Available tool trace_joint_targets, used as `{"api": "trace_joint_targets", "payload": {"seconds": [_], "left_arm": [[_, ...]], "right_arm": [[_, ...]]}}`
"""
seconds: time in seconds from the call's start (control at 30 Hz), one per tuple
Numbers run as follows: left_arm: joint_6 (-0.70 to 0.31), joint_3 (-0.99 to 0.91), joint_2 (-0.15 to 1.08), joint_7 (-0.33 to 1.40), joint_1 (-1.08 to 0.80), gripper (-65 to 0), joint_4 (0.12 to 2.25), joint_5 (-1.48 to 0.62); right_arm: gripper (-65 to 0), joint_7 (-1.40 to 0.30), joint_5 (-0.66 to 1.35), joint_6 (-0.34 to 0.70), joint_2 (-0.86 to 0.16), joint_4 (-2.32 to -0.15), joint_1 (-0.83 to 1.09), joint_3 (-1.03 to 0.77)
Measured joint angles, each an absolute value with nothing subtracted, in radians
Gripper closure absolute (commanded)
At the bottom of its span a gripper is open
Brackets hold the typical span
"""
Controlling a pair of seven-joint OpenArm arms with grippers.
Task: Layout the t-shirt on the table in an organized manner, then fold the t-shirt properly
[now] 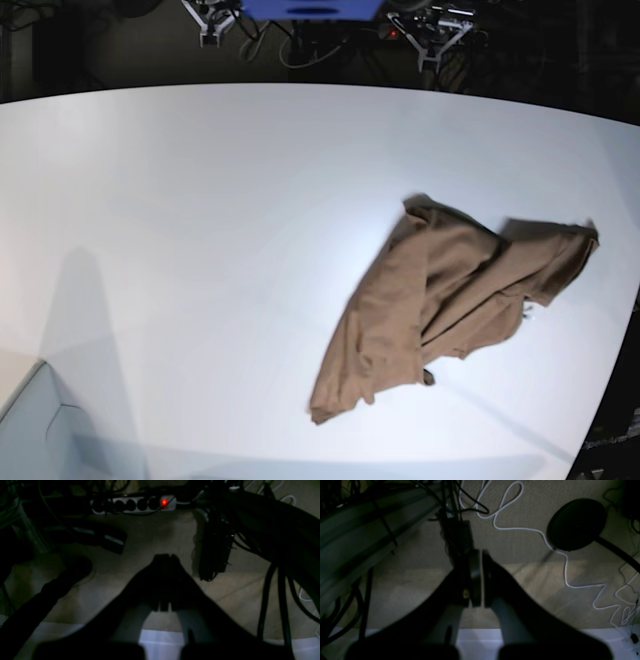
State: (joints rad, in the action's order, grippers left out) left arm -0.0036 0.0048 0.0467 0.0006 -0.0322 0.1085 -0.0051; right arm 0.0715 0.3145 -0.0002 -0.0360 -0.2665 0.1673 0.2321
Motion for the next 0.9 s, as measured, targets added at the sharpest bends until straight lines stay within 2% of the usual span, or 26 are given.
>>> {"api": "trace_joint_targets", "payload": {"seconds": [0.13, 0.3, 0.57, 0.73, 0.9], "left_arm": [[-0.004, 0.005, 0.043, -0.005, -0.060, 0.0, 0.122, -0.006], [-0.007, 0.002, 0.060, 0.007, -0.196, 0.0, 0.315, -0.006], [-0.004, 0.002, 0.144, 0.025, -0.501, 0.0, 0.751, -0.007], [-0.005, 0.002, 0.208, 0.014, -0.670, 0.0, 1.097, -0.009], [-0.010, -0.025, 0.233, 0.027, -0.822, 0.0, 1.410, -0.009]], "right_arm": [[0.0, 0.081, 0.315, 0.000, -0.036, -0.277, 0.186, 0.232], [0.0, 0.069, 0.315, 0.000, -0.038, -0.444, 0.311, 0.232], [0.0, 0.052, 0.315, -0.003, -0.134, -0.949, 0.651, 0.232], [0.0, 0.054, 0.313, -0.003, -0.194, -1.199, 0.786, 0.228], [0.0, 0.018, 0.314, -0.001, -0.210, -1.432, 0.897, 0.118]]}}
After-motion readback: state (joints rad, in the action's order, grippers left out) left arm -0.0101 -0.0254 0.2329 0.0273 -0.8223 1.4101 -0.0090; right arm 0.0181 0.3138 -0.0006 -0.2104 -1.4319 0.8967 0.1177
